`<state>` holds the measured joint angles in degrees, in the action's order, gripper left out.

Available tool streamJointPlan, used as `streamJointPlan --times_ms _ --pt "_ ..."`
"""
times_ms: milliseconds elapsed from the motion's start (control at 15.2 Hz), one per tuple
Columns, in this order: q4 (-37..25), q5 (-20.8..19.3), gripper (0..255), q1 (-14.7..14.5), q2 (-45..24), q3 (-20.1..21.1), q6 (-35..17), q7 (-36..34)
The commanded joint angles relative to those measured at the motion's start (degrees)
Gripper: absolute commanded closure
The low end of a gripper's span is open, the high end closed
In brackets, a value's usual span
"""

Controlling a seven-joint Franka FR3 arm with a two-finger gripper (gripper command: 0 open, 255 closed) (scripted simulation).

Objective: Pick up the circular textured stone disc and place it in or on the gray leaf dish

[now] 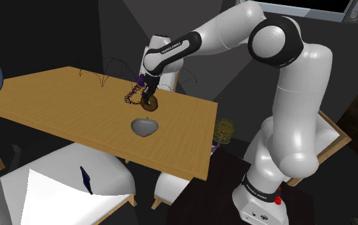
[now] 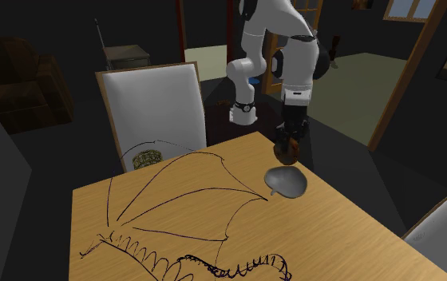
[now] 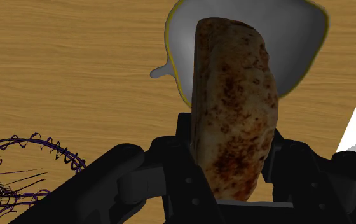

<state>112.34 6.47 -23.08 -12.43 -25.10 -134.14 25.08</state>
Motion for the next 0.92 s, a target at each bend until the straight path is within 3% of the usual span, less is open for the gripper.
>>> streamJointPlan --times_ms 0,858 --pt "-0.29 -0.14 255 -0.96 -0.66 0.54 -0.36 -1.73" --pt "3.01 3.73 255 0.28 -6.32 2.13 -8.83 0.8"
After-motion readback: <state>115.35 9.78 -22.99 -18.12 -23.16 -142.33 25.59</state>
